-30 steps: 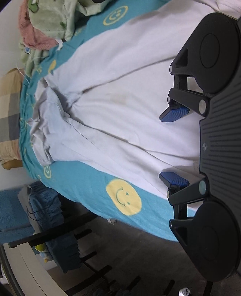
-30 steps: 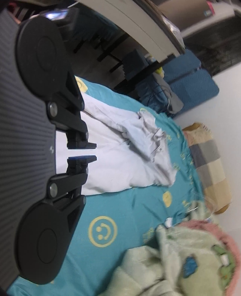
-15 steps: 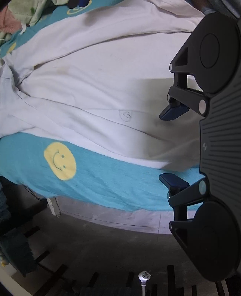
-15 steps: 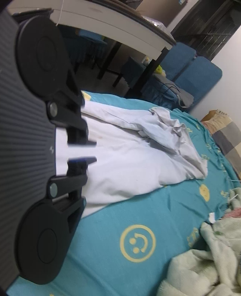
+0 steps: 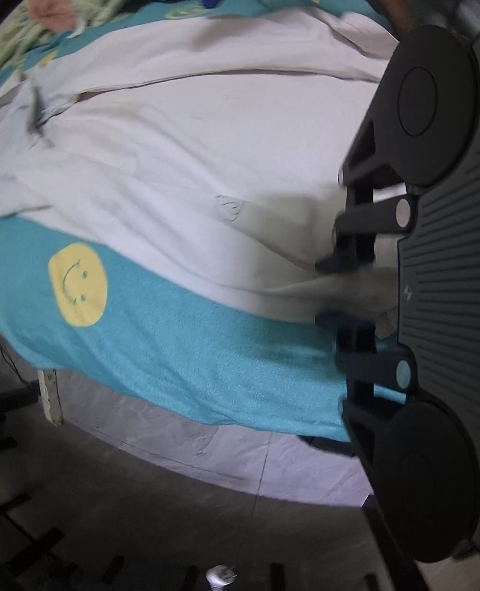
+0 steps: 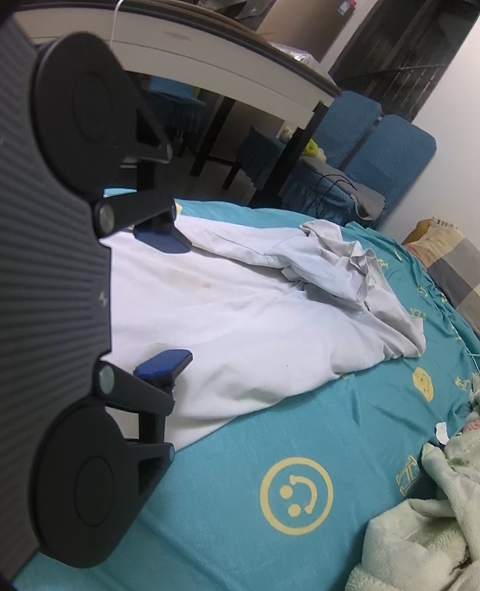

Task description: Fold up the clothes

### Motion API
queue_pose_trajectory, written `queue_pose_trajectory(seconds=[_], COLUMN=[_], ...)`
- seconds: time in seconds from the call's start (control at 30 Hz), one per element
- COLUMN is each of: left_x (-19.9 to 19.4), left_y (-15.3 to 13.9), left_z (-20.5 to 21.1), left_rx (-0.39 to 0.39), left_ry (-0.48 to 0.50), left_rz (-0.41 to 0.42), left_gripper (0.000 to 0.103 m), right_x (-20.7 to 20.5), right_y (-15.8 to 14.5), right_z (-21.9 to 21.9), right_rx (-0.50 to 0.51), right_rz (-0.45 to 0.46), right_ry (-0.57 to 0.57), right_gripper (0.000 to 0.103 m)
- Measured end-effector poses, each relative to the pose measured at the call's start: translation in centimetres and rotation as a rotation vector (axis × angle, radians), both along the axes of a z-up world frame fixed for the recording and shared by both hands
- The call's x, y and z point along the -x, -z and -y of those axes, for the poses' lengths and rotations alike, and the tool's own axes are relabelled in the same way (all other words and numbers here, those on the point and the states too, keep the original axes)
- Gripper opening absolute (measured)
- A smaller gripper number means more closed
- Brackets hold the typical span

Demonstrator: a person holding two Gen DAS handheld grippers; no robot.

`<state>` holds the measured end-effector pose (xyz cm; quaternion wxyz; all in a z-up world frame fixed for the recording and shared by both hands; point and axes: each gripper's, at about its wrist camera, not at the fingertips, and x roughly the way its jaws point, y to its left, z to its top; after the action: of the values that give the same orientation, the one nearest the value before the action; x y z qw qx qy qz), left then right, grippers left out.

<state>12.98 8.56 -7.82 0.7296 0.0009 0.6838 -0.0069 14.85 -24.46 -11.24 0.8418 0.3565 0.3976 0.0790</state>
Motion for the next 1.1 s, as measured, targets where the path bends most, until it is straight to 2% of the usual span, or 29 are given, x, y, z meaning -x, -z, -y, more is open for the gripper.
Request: queue_pose_trajectory(seconds=[0.13, 0.2, 0.3, 0.37, 0.43, 0.57, 0.6, 0.63, 0.7, 0.83, 0.9, 1.1], left_x=[1.6, 3.2, 5.6, 7.1, 8.1, 8.8, 8.8, 8.8, 9.0, 9.1, 9.4, 9.6], left_y=[-2.4, -4.0, -6.2, -6.9, -7.3, -7.5, -7.5, -7.5, -6.8, -6.4, -6.1, -3.9], left_z=[3.4, 5.1, 7.4, 8.9, 9.6, 10.0, 10.0, 10.0, 10.0, 10.1, 10.6, 11.3], left_rx=[-0.139, -0.172, -0.211, -0.250, -0.254, -0.239, -0.225, -0.204, -0.155, -0.037, 0.000, 0.056], left_ry=[0.171, 0.259, 0.368, 0.433, 0.474, 0.485, 0.477, 0.465, 0.440, 0.375, 0.356, 0.311], left_rz=[0.120, 0.185, 0.289, 0.350, 0.370, 0.374, 0.367, 0.357, 0.340, 0.315, 0.308, 0.280], left_gripper=[0.006, 0.005, 0.005, 0.005, 0.005, 0.005, 0.005, 0.005, 0.005, 0.006, 0.006, 0.006], right_x=[-0.1, -0.1, -0.9, -2.3, -4.0, -6.0, -6.2, -6.3, -6.0, -4.8, -4.1, -3.3], right_y=[-0.1, -0.2, 0.0, 0.5, 1.5, 3.9, 4.3, 4.4, 4.1, 2.0, 1.1, 1.0], right_z=[-0.8, -1.3, -2.7, -4.6, -6.9, -11.2, -12.0, -12.4, -12.8, -11.8, -11.2, -10.4], right_rx=[0.039, 0.035, -0.036, -0.079, -0.120, -0.158, -0.154, -0.142, -0.106, -0.064, -0.007, 0.135], right_rz=[0.016, 0.043, 0.082, 0.066, 0.030, -0.031, -0.041, -0.041, -0.023, 0.025, 0.040, 0.037], right_ry=[-0.044, -0.067, -0.126, -0.194, -0.265, -0.353, -0.371, -0.384, -0.398, -0.357, -0.340, -0.312], right_gripper=[0.061, 0.060, 0.059, 0.055, 0.053, 0.052, 0.039, 0.019, 0.009, 0.006, 0.005, 0.005])
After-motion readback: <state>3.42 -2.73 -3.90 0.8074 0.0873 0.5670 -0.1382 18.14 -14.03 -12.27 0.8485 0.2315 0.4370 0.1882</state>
